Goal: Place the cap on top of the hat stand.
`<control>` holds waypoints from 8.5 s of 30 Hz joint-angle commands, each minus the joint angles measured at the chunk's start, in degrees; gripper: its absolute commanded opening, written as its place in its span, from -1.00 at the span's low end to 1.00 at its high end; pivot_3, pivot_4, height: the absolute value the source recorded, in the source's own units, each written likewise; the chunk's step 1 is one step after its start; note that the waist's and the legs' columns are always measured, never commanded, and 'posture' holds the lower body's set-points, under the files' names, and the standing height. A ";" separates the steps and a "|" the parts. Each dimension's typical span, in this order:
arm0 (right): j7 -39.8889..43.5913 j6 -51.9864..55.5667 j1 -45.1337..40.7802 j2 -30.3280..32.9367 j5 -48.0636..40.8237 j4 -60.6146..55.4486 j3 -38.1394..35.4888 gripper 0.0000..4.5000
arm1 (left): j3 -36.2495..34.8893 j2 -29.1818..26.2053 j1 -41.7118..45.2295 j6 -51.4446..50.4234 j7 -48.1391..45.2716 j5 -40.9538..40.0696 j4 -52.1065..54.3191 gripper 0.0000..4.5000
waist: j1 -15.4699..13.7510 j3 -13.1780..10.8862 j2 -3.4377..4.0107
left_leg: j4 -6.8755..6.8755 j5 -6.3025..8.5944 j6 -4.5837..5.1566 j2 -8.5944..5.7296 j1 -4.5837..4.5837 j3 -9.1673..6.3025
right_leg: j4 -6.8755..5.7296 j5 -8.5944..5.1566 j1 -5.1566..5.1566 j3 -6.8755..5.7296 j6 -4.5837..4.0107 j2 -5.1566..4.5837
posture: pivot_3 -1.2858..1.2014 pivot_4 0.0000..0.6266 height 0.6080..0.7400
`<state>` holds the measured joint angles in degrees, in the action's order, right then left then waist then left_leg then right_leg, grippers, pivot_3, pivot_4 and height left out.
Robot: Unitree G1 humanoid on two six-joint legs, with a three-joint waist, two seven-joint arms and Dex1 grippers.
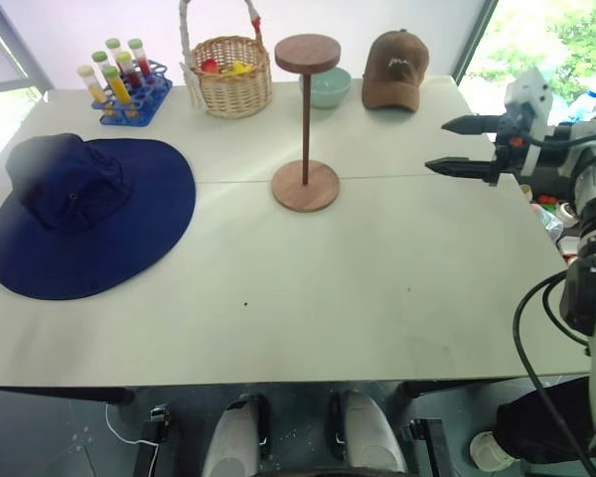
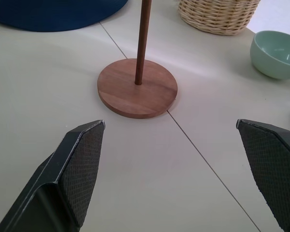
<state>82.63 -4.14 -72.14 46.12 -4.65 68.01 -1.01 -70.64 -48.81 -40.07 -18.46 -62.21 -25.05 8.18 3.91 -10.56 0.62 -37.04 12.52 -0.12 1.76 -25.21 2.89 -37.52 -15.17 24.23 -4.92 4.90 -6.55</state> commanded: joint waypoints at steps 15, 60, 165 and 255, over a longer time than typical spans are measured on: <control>-0.20 0.66 -1.81 0.38 -0.62 -2.00 -1.44 1.00 | -0.95 -1.13 2.12 0.61 0.78 -0.60 -1.66 0.99 | -0.01 0.00 0.00 | 0.00 0.00 0.00 0.01 0.00 0.06 | -0.02 0.00 0.03 0.05 0.00 0.01 | 0.03 -0.52 1.00; -13.80 60.19 35.25 6.87 -47.65 -85.18 -13.49 1.00 | 61.78 1.99 35.24 30.35 58.67 65.96 -17.99 0.99 | -4.50 0.27 -0.36 | -0.13 0.07 0.15 0.07 0.02 0.03 | -0.10 0.11 -0.03 0.11 0.03 -0.01 | 0.03 -0.52 1.00; -25.37 53.67 36.37 15.80 -49.95 -81.87 -30.68 1.00 | 85.19 21.45 145.61 34.51 76.28 58.74 -84.61 -0.97 | -6.07 -0.36 -1.90 | -0.45 -0.15 0.32 0.06 -0.32 0.21 | -0.21 0.48 0.21 0.09 0.08 0.10 | 0.03 -0.52 1.00; -27.69 47.64 45.16 16.89 -46.06 -77.26 -29.09 1.00 | 88.27 12.38 87.35 56.05 59.49 60.37 -36.37 -0.33 | -5.90 -0.28 -1.77 | -1.07 -0.10 0.42 0.09 -0.39 0.28 | -0.04 0.88 -0.05 0.19 0.33 0.06 | 0.03 -0.52 1.00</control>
<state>54.62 45.00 -25.76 63.11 -50.78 -9.20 -29.49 19.75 -35.65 47.12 36.99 -2.06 37.64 -30.73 -1.99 -10.84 -1.15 -38.11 12.43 0.31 1.86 -25.61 3.18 -37.55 -14.29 24.18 -4.72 5.23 -6.49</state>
